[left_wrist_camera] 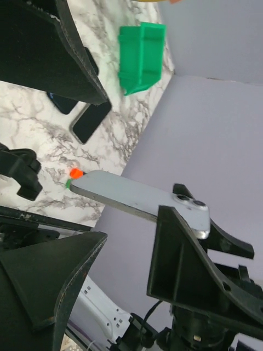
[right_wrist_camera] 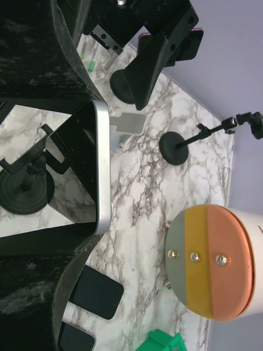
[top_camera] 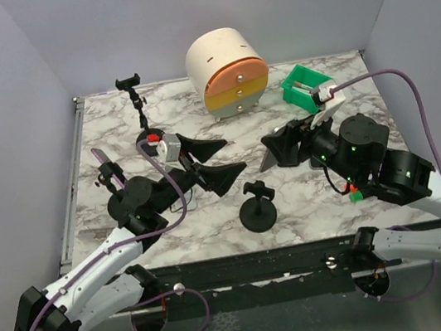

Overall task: Remove the phone from the phone stand
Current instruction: Place the phone stand at the center of the board.

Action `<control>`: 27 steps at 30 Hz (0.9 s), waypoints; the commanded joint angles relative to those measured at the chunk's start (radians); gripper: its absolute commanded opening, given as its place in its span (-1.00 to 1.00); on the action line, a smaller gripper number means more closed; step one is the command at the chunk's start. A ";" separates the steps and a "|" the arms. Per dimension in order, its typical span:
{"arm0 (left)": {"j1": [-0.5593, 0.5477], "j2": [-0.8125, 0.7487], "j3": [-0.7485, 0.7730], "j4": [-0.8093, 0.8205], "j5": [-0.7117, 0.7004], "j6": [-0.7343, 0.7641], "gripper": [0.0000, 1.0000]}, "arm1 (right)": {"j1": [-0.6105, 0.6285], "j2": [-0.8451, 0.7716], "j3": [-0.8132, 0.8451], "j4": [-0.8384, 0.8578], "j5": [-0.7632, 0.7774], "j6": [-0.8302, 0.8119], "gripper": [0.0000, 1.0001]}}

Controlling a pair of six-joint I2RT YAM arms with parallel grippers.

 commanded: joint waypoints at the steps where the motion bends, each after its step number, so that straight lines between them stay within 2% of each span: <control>1: -0.003 0.078 0.110 -0.043 0.137 0.067 0.98 | 0.000 0.034 0.065 0.056 -0.052 0.066 -0.99; 6: -0.027 0.166 0.178 -0.083 0.198 0.110 0.98 | 0.000 0.091 0.125 0.045 -0.040 0.106 -0.99; 13: -0.106 0.191 0.214 -0.184 0.068 0.259 0.94 | 0.000 0.132 0.168 0.028 -0.021 0.125 -0.99; 16: -0.137 0.192 0.230 -0.211 0.002 0.304 0.66 | 0.000 0.141 0.173 0.025 -0.006 0.129 -1.00; 18: -0.153 0.195 0.239 -0.221 -0.034 0.321 0.40 | 0.000 0.148 0.177 0.021 0.003 0.136 -0.99; 26: -0.186 0.216 0.261 -0.238 -0.126 0.371 -0.92 | 0.000 0.170 0.188 0.018 0.012 0.151 -1.00; 27: -0.187 0.216 0.262 -0.238 -0.137 0.373 -1.00 | 0.000 0.171 0.189 0.017 0.010 0.152 -0.99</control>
